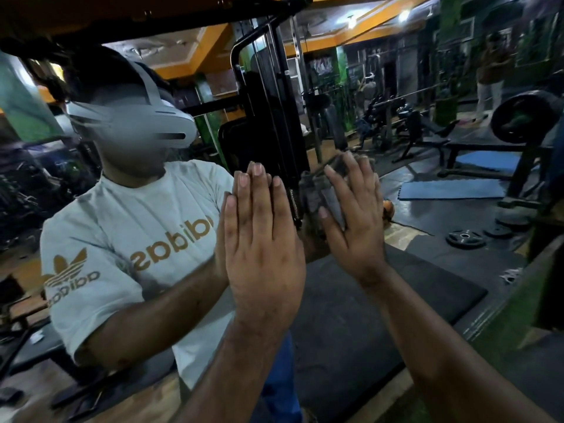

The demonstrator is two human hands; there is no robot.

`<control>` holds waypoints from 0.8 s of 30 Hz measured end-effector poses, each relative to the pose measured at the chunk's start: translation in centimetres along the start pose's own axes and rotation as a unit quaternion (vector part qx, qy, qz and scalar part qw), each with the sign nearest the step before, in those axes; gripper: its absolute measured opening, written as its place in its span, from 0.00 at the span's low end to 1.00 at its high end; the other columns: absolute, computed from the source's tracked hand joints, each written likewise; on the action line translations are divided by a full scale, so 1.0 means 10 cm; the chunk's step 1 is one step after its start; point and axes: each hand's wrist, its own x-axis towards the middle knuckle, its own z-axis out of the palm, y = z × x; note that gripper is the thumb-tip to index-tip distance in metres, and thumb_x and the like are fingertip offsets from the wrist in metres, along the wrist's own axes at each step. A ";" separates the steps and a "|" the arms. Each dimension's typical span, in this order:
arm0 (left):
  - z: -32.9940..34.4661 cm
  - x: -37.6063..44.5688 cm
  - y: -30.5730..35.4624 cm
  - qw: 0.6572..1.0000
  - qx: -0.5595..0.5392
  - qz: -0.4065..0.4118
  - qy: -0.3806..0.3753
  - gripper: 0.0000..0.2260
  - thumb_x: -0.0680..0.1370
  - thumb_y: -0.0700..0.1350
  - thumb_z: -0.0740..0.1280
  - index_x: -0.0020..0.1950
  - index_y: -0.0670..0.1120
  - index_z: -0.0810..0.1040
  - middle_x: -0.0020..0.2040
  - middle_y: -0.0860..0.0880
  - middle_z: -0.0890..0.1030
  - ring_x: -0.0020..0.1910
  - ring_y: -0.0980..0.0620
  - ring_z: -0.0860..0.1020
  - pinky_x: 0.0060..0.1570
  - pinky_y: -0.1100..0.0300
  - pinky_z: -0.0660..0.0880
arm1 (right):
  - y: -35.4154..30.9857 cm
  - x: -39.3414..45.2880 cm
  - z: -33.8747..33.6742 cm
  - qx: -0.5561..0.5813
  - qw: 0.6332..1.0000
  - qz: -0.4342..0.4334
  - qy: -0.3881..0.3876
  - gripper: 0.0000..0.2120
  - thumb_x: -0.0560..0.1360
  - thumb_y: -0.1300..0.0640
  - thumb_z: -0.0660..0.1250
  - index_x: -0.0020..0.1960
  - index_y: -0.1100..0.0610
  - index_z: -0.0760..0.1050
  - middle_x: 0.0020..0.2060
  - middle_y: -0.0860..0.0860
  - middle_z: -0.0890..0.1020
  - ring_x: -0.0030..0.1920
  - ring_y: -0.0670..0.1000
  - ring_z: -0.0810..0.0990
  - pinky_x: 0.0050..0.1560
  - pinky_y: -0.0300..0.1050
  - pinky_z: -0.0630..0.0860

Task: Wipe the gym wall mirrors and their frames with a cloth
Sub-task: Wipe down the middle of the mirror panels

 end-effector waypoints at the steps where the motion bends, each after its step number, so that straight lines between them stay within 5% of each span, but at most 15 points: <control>1: 0.03 0.01 0.05 1.000 0.000 0.003 -0.002 0.29 0.81 0.42 0.66 0.80 0.37 0.61 0.81 0.38 0.58 0.81 0.40 0.56 0.80 0.44 0.53 | 0.05 0.07 -0.05 0.013 0.999 0.033 0.004 0.26 0.84 0.51 0.60 0.81 0.52 0.63 0.83 0.56 0.58 0.84 0.57 0.49 0.79 0.71 0.51; 4: 0.11 0.06 0.23 1.000 0.009 0.021 -0.018 0.33 0.77 0.39 0.67 0.80 0.37 0.61 0.81 0.37 0.57 0.81 0.39 0.55 0.80 0.44 0.51 | 0.05 0.47 -0.15 0.042 0.996 0.082 0.021 0.27 0.84 0.50 0.58 0.82 0.50 0.61 0.84 0.55 0.55 0.84 0.58 0.46 0.80 0.70 0.48; 11: 0.32 0.11 0.55 1.000 0.004 0.013 -0.024 0.32 0.79 0.41 0.67 0.80 0.37 0.59 0.82 0.38 0.56 0.81 0.41 0.54 0.81 0.46 0.49 | 0.49 0.26 -0.20 0.011 0.997 -0.080 -0.019 0.27 0.82 0.58 0.64 0.79 0.54 0.65 0.81 0.57 0.60 0.83 0.61 0.52 0.79 0.72 0.51; 17: 0.43 0.22 0.72 1.000 -0.005 0.021 -0.017 0.32 0.79 0.41 0.67 0.80 0.38 0.60 0.81 0.39 0.56 0.81 0.41 0.53 0.81 0.47 0.47 | 0.59 0.48 -0.25 0.094 0.977 0.176 0.077 0.27 0.84 0.50 0.59 0.82 0.51 0.62 0.84 0.52 0.56 0.85 0.53 0.44 0.80 0.69 0.48; 22: 0.55 0.39 0.80 0.999 -0.022 0.027 -0.010 0.31 0.78 0.40 0.67 0.80 0.38 0.60 0.81 0.39 0.57 0.81 0.41 0.53 0.81 0.47 0.46 | 0.64 0.29 -0.25 0.038 0.999 0.006 -0.002 0.25 0.84 0.59 0.61 0.80 0.58 0.63 0.82 0.59 0.58 0.84 0.60 0.48 0.80 0.71 0.48; 24: 0.60 0.40 0.83 0.999 -0.016 0.028 -0.007 0.31 0.80 0.43 0.68 0.80 0.38 0.61 0.81 0.39 0.58 0.81 0.42 0.53 0.81 0.47 0.45 | 0.87 0.17 -0.30 0.016 1.000 0.007 0.002 0.25 0.84 0.57 0.61 0.80 0.57 0.62 0.82 0.59 0.58 0.84 0.60 0.50 0.80 0.71 0.51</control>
